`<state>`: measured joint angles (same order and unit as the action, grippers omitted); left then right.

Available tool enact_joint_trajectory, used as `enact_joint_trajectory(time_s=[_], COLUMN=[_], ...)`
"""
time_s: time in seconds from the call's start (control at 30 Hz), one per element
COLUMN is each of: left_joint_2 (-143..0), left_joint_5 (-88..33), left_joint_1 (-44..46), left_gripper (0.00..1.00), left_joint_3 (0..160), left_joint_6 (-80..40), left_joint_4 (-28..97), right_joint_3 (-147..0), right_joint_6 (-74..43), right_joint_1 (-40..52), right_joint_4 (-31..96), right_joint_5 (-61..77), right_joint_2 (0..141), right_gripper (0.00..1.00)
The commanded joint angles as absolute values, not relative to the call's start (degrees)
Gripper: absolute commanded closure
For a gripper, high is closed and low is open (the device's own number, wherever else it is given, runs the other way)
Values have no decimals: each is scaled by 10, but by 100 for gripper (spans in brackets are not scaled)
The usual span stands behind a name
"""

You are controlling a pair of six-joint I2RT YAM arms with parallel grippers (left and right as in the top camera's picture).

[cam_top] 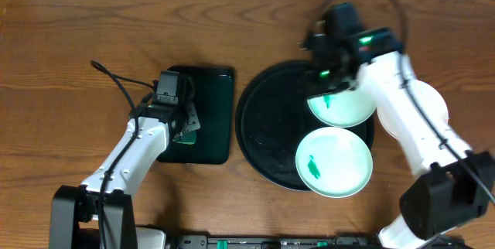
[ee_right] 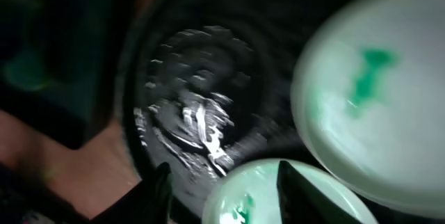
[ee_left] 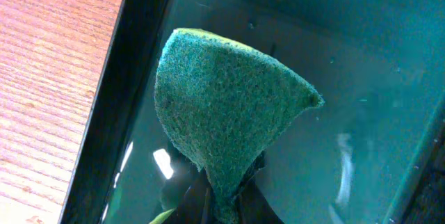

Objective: Clean dirty plates on tray and stack at the side

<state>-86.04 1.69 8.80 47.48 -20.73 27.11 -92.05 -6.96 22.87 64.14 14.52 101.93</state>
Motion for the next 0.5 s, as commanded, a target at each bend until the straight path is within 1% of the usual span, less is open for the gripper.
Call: enact_joint_trajectory(time_s=[0.0,0.27,0.47], left_joint_2=[-856,-856,-856], left_joint_5=[20,19,20], left_joint_1=[88,88,88], left_gripper=[92,92,92], left_joint_3=[471,471,471], left_joint_6=[-206,-206,-206], left_joint_4=[271,271,271], right_joint_3=[-895,-777,-697], right_joint_6=[-84,-133,-133], right_joint_1=[293,426,497], right_joint_4=[608,444,338], right_joint_5=[107,28,-37], right_joint_2=[1014,1014,1014], right_gripper=[55,56,53])
